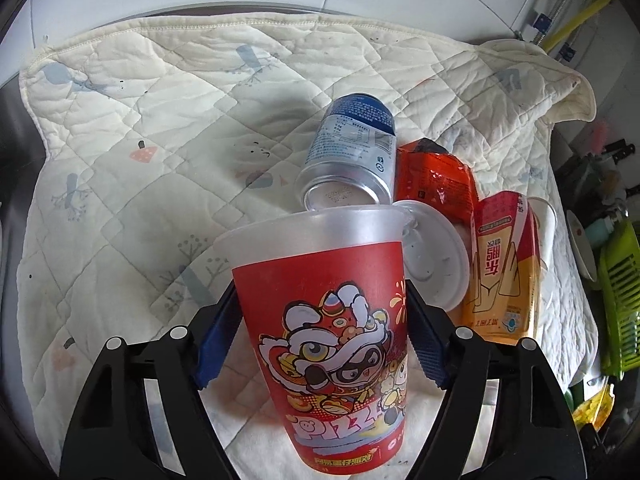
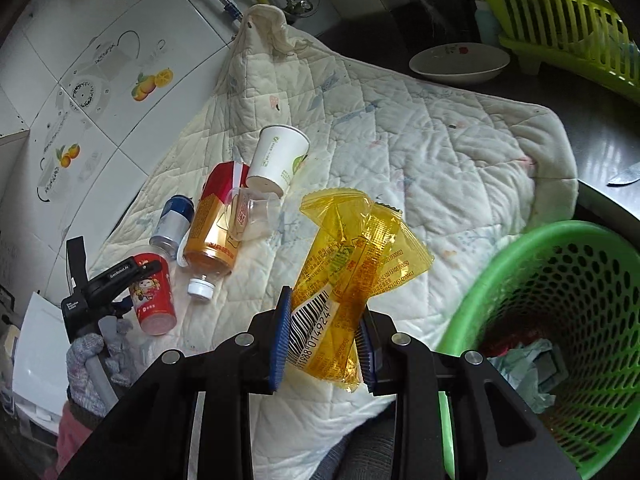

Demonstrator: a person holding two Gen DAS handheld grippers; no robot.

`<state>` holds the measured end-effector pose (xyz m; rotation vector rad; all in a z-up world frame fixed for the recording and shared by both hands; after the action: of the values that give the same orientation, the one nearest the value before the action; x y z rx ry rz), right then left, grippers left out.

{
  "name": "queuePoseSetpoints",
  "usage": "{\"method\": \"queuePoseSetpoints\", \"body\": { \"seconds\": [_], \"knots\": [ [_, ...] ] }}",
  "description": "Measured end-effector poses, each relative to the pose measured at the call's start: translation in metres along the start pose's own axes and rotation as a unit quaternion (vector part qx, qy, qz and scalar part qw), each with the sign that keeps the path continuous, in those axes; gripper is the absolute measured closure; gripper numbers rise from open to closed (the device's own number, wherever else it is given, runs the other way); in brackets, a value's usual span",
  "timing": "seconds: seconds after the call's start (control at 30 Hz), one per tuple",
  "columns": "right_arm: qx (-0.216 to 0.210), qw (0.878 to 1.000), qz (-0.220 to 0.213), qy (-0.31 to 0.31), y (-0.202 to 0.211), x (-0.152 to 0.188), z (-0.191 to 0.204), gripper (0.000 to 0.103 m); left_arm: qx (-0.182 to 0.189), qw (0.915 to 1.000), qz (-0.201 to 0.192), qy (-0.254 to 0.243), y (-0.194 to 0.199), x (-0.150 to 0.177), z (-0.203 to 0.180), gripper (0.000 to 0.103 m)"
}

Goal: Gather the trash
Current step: 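Lift the red cup with the left tool while the right tool lifts the yellow wrapper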

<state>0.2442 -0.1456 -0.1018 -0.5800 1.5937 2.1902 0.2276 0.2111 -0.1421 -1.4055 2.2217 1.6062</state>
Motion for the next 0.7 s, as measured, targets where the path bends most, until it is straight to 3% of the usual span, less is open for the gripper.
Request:
{"method": "queuePoseSetpoints", "body": {
  "seconds": [0.23, 0.53, 0.7],
  "knots": [
    [0.064, 0.998, -0.017, -0.007, 0.024, 0.018, -0.057, 0.074, 0.04, 0.9986, -0.018, -0.029, 0.032, 0.007, -0.03, 0.029],
    [0.142, 0.989, -0.011, -0.033, 0.037, 0.046, -0.131, 0.073, 0.099, 0.9906, -0.033, -0.088, 0.07, 0.025, -0.097, 0.029],
    [0.16, 0.986, -0.016, -0.047, 0.045, 0.055, -0.153, 0.054, 0.129, 0.9837, -0.024, -0.123, 0.077, 0.042, -0.139, 0.029]
  ]
}}
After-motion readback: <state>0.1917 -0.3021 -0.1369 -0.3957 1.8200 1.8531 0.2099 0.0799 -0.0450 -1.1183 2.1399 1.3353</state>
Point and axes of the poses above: each gripper's, at about its wrist camera, not at the fingertips, and y roughly against the way its jaws point, z to its left, x to its underside, the point moved 7 cm from there along -y, roughly the way its jaws point, and after that the axes turned 14 degrees about x, right-handed, at the moved point
